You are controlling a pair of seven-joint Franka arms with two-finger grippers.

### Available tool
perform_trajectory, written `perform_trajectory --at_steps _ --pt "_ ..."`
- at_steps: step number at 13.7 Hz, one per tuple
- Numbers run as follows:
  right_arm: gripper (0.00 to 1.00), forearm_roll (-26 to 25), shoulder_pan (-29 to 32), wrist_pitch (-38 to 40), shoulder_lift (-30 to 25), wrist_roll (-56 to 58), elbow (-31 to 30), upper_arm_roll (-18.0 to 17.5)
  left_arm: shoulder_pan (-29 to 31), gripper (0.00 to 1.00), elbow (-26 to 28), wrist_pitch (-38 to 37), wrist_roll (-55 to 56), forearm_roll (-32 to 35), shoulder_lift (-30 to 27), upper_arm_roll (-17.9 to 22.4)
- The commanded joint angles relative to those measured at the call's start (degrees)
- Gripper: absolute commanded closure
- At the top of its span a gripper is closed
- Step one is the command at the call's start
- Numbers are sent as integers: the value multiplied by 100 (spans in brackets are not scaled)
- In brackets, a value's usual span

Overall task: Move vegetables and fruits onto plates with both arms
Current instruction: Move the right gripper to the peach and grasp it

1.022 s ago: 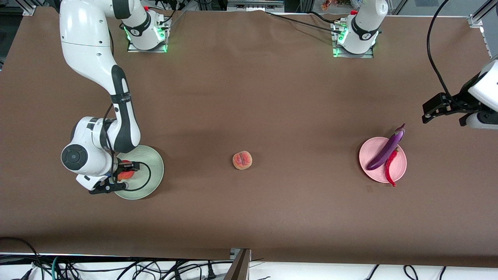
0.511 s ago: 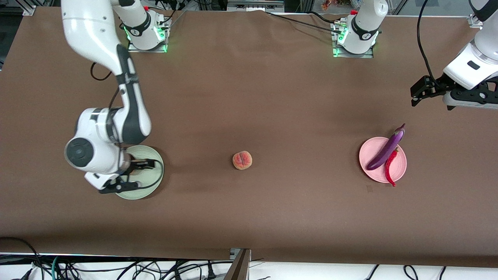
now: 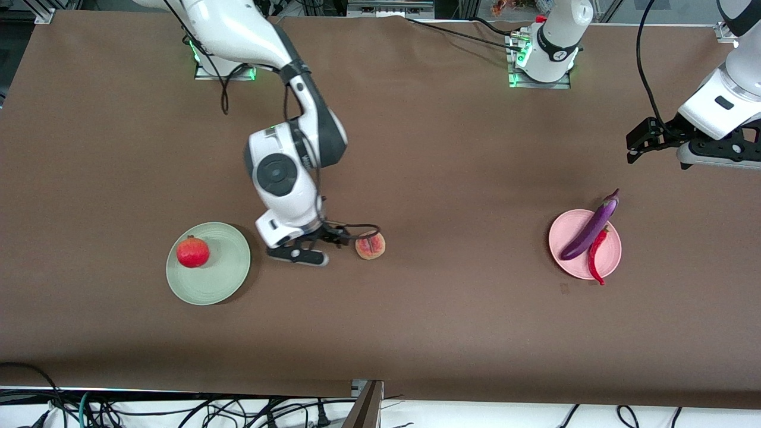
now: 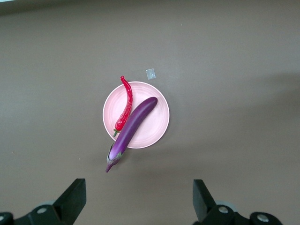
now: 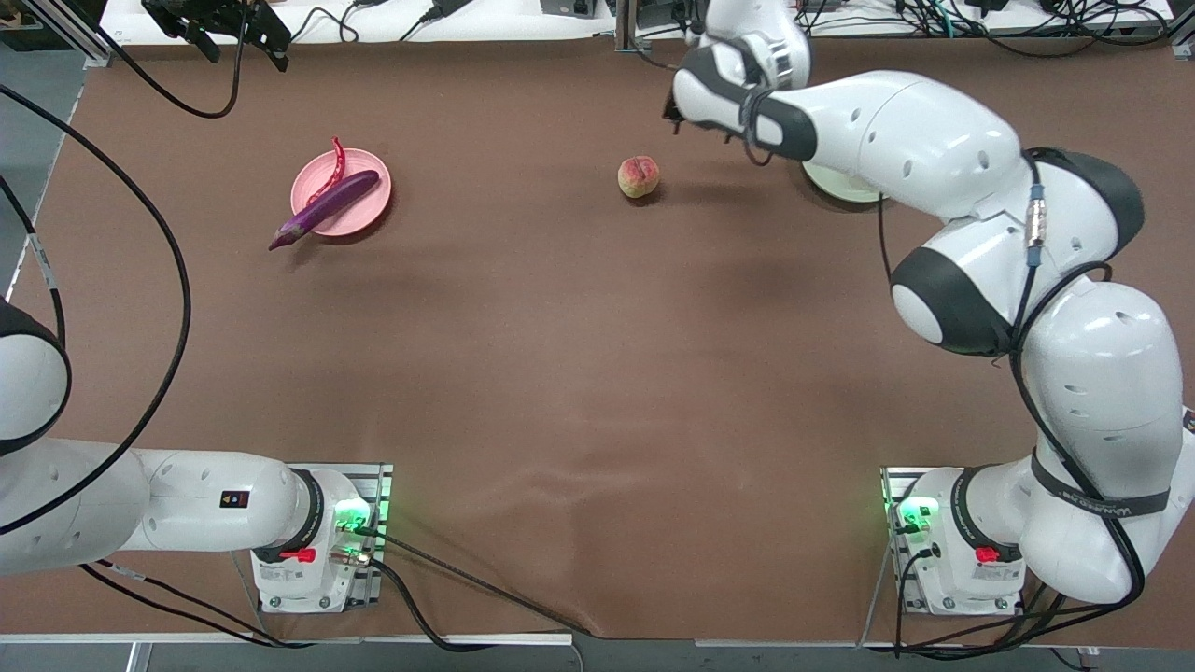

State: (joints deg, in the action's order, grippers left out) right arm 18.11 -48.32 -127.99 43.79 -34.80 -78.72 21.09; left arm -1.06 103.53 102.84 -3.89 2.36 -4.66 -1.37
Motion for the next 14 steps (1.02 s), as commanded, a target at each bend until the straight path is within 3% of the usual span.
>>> perform_trajectory --at_steps 1,14 --pt "0 114 121 -646 296 -290 156 -359 -8 0 -8 35 -86 -78 52 58" --pt "0 -96 -345 -1623 859 -379 138 -430 -35 0 -105 0 -94 -78 105 -13"
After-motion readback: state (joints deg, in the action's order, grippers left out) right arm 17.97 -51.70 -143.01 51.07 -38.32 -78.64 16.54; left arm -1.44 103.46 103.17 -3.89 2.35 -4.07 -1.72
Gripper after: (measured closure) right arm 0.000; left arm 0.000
